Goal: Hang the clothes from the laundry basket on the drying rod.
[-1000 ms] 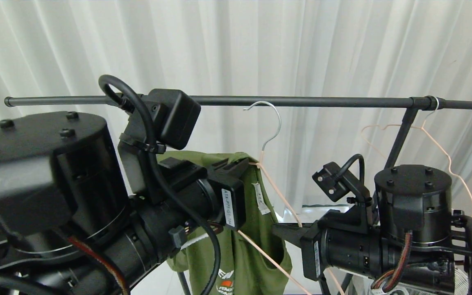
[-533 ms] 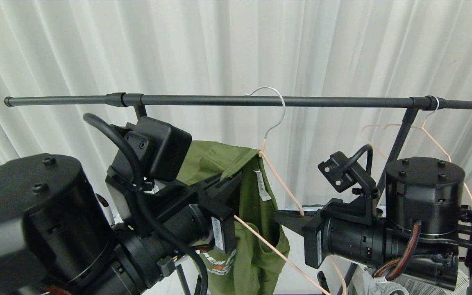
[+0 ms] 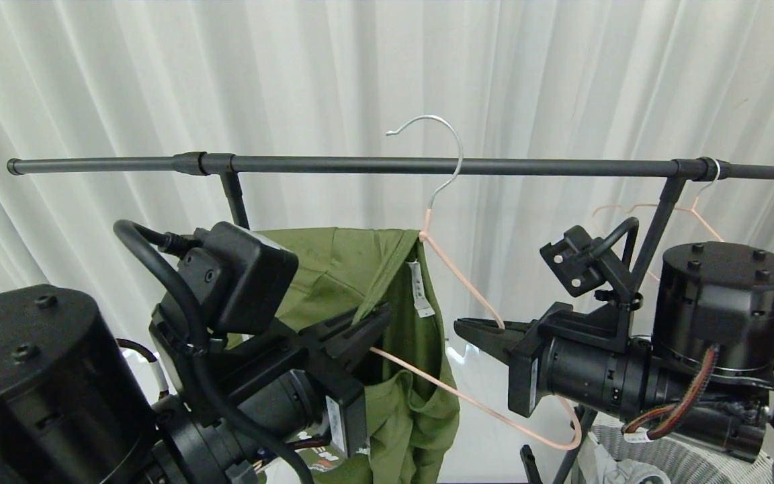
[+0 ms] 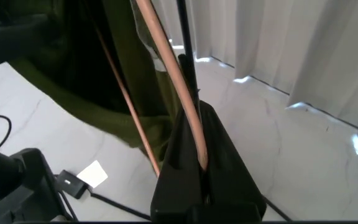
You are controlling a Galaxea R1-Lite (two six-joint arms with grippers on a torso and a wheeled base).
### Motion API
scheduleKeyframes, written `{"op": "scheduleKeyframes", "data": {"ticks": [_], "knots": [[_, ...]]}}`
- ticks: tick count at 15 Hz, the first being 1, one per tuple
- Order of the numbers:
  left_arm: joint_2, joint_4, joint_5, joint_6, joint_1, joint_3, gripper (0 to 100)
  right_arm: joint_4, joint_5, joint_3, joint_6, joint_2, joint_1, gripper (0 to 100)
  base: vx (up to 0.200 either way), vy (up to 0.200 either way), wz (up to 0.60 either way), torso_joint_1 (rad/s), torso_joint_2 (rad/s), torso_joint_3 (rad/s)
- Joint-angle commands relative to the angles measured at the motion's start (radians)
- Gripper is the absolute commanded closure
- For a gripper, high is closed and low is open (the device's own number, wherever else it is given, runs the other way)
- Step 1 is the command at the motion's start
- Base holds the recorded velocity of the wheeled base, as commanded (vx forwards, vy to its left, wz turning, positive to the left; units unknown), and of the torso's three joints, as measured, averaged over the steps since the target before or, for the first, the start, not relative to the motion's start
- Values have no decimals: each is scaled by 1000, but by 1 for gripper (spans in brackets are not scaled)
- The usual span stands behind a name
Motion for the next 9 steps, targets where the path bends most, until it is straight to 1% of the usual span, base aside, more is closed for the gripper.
{"op": "scheduleKeyframes", "data": {"ticks": [1,5,6,7,9], "knots": [[-2,-1,-1,-2,0,1,0,-1,2,0,0,-15,0,100,0,0,0,0,0,0],[-2,-1,1,0,8,-2,0,-1,0,0,-2,-48,-1,100,0,0,0,0,0,0],[-2,-2,1,4,22,1,0,1,0,5,-3,-60,-3,100,0,0,0,0,0,0],[-4,-7,4,32,43,10,0,-1,0,18,-5,-68,-15,100,0,0,0,0,0,0],[-11,-54,2,188,114,65,0,-1,2,49,-63,-78,-59,100,0,0,0,0,0,0]]}}
